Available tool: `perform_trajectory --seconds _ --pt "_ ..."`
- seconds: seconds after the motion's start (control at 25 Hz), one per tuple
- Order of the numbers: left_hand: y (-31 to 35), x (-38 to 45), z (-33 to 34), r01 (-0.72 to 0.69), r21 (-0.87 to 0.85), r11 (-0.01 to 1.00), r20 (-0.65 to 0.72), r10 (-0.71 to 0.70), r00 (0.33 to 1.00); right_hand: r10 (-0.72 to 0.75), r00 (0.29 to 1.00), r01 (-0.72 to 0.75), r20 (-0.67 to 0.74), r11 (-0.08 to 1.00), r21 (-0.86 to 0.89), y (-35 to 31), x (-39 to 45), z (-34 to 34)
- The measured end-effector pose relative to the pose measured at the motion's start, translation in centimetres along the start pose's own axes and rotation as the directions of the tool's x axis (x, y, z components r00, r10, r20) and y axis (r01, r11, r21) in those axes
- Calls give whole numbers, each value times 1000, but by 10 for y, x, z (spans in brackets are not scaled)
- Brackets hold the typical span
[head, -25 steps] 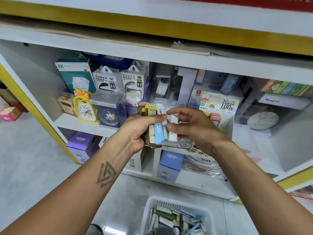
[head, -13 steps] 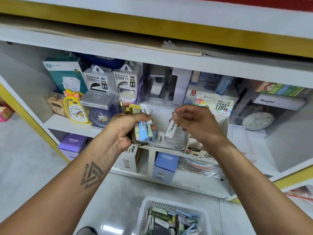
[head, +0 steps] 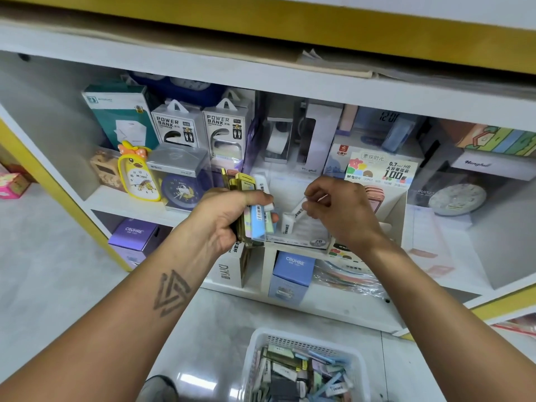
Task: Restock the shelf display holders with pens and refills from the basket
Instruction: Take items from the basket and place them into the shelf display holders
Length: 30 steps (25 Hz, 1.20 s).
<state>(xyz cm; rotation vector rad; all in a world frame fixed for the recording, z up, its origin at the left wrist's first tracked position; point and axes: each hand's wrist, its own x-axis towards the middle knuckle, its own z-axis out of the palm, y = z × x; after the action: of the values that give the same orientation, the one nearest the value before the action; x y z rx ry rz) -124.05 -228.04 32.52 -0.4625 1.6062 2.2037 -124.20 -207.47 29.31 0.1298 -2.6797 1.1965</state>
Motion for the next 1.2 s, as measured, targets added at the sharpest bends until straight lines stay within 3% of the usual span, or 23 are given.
perform_trajectory --seconds 0.16,0.32,0.4,0.48,0.56,0.68,0.84,1.0,1.12,1.2 --pt "-1 -1 -1 -4 10 1000 7 4 1000 -32 998 33 50 999 -13 0 -1 5" --pt "-2 -2 -1 -2 35 999 31 1 1000 -66 975 110 213 973 -204 -3 -2 10" --pt "-2 -3 -1 2 62 998 62 -6 998 -96 972 149 216 958 -244 -8 0 10" --pt "-3 -4 1 5 102 995 110 -16 994 10 991 -13 137 1000 24 -17 2 9" --pt "-5 -5 4 0 141 990 155 -22 988 116 978 -173 171 911 373 -26 2 8" --pt "-8 -5 9 0 174 985 188 -34 982 146 973 -221 180 821 526 -31 3 7" --pt "-9 -2 7 33 179 983 158 -62 985 232 972 -208 47 744 635 -24 9 -6" --pt "-4 -1 2 44 138 989 92 -57 994 141 987 -82 -75 852 518 -20 10 -12" --pt "0 1 1 36 72 997 52 -40 998 -32 985 65 -170 979 194 -14 9 -11" --pt "2 2 0 33 43 998 31 -35 999 -103 988 108 -116 994 32 -10 7 -5"
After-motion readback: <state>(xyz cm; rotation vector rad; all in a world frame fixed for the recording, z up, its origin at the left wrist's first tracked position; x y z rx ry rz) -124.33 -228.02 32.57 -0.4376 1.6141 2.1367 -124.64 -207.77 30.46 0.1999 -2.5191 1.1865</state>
